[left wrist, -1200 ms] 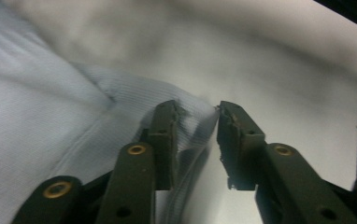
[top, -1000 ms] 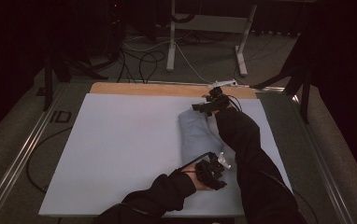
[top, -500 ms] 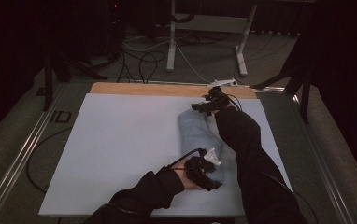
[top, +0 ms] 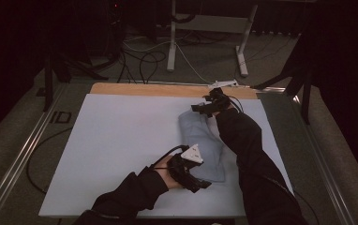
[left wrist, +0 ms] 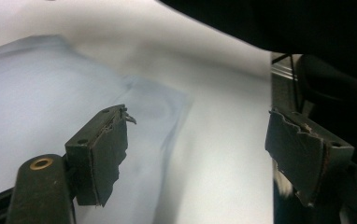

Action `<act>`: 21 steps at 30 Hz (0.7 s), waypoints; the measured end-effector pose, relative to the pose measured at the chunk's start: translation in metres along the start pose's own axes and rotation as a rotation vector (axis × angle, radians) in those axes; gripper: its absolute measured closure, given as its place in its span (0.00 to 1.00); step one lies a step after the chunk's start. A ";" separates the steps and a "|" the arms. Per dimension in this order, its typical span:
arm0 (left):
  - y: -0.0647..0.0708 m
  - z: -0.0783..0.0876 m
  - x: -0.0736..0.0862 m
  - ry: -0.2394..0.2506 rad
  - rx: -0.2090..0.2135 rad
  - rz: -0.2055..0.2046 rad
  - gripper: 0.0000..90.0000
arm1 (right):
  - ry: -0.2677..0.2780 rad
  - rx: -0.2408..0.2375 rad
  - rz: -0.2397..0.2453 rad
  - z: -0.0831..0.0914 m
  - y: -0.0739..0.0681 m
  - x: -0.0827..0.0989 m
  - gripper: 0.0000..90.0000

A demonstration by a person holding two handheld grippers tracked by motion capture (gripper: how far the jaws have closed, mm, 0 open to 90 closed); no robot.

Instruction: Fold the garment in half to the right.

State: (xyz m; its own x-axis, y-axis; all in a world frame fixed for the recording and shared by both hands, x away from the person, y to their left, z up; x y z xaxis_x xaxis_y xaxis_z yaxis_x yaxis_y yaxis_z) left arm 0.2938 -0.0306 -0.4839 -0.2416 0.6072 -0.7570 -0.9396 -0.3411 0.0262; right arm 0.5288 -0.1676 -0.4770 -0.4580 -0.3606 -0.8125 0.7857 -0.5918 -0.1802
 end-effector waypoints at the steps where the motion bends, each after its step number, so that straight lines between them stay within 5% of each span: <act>1: -0.003 0.004 0.003 0.006 -0.005 0.004 0.23 | -0.005 0.001 0.001 0.000 -0.001 0.000 0.11; 12: -0.031 0.041 0.039 0.019 -0.069 0.062 0.16 | -0.026 -0.008 0.033 0.000 -0.005 0.003 0.11; 16: -0.038 0.050 0.055 0.003 -0.094 0.074 0.00 | -0.026 -0.012 0.043 -0.002 -0.005 0.004 0.11; 18: -0.043 0.056 0.065 -0.006 -0.115 0.083 0.00 | -0.028 -0.010 0.048 -0.003 -0.005 0.004 0.11; 21: -0.050 0.067 0.080 0.006 -0.128 0.126 0.00 | -0.028 -0.009 0.034 -0.004 -0.004 0.006 0.11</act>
State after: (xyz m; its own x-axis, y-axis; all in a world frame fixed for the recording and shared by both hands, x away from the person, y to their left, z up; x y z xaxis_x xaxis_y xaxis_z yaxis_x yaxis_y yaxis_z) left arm 0.3049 0.0826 -0.5019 -0.3536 0.5501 -0.7565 -0.8636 -0.5027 0.0381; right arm 0.5243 -0.1644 -0.4828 -0.4424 -0.4002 -0.8025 0.8047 -0.5723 -0.1582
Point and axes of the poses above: each handheld gripper's, and its own axes: z roughly backward along the jaws, x roughly out of its underside, y roughly to its right, the point moved 4 cm from there along -z, roughly forward along the jaws, and after that the axes turned 8 degrees about -x, right-handed, at the moved point
